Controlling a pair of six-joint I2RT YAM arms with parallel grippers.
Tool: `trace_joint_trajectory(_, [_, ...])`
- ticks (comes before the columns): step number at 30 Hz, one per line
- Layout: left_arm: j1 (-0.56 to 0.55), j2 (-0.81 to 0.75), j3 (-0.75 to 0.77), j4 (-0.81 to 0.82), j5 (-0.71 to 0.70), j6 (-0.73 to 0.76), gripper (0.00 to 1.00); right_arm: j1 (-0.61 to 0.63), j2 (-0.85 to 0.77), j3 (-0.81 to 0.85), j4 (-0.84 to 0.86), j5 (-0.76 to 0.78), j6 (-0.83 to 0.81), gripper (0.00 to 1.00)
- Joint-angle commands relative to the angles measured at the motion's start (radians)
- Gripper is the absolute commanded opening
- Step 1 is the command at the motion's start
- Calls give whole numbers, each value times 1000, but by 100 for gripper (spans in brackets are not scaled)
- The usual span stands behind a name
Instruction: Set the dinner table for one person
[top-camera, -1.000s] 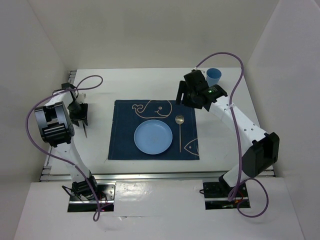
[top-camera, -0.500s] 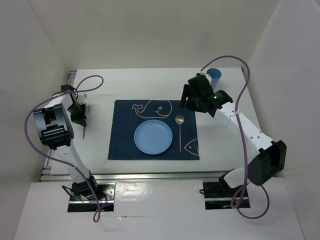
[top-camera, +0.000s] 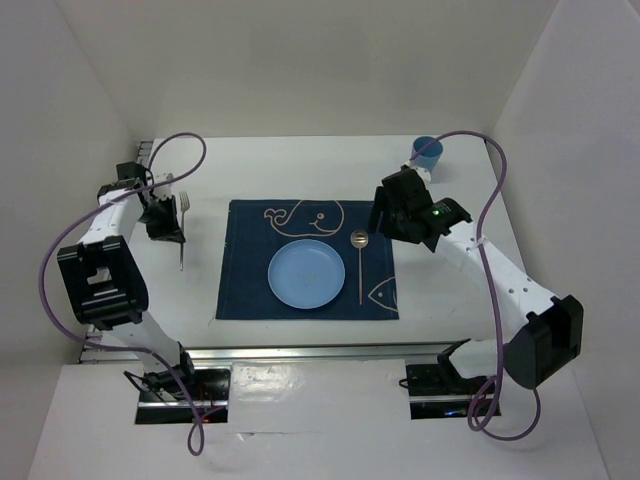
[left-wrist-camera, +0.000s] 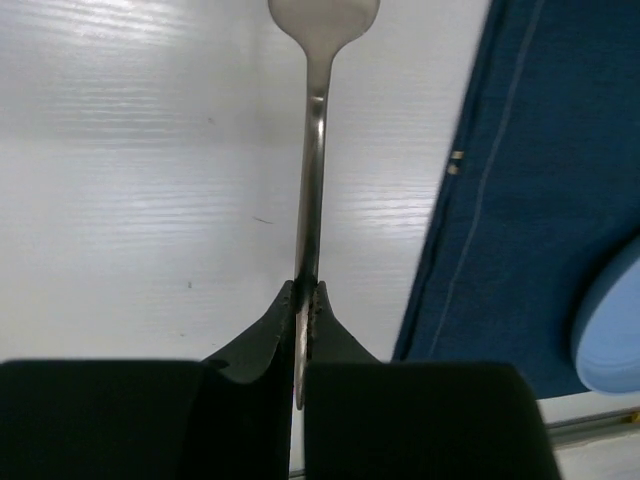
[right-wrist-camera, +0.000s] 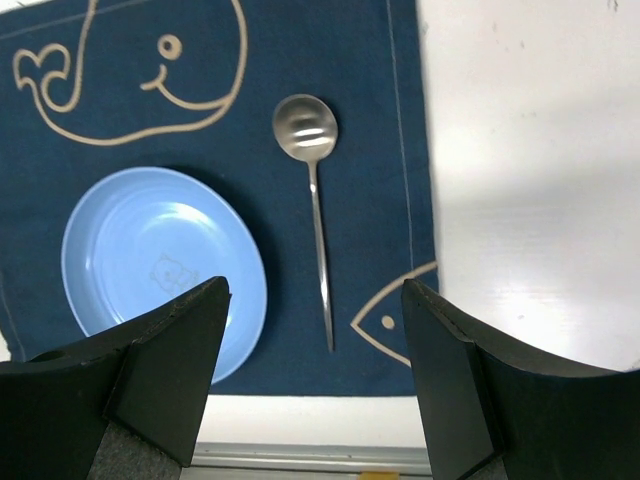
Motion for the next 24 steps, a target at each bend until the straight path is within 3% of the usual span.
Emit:
trace_joint_trajectory(1, [-64, -81, -17, 10, 14, -84, 0, -1, -76, -32, 37, 38, 23, 77])
trace_joint_trajectory(8, [-354, -138, -49, 1, -88, -301, 0, -1, -122, -75, 17, 75, 52, 77])
trace_joint_trajectory(11, [-411, -127, -60, 1, -108, -400, 0, -1, -142, -100, 8, 86, 61, 77])
trace_joint_trajectory(16, [-538, -128, -112, 90, -296, -499, 0, -1, -176, -132, 8, 95, 72, 77])
trace_joint_trajectory(24, [-650, 72, -54, 34, -510, -556, 0, -1, -166, -141, -2, 129, 63, 80])
